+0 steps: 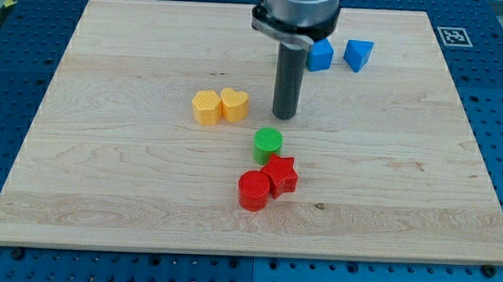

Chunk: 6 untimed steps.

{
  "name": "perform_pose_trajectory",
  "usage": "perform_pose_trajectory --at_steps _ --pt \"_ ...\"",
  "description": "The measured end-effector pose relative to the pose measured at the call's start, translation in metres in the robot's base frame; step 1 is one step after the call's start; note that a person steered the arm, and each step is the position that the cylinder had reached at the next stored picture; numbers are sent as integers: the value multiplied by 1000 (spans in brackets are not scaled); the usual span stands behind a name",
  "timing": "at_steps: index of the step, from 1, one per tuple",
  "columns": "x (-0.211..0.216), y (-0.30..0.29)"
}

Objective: Slide the green star towards the center

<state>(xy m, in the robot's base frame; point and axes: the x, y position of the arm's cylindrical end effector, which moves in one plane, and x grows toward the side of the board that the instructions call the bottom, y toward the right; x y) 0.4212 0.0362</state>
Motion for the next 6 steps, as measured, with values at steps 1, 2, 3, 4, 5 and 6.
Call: perform_pose_trajectory --at_steps 1,2,3,4,5,6 --pt "-39 -13" --pt "-86 -26" --pt "-121 -30" --pt "-154 7" --pt "-147 22" --pt "-126 17"
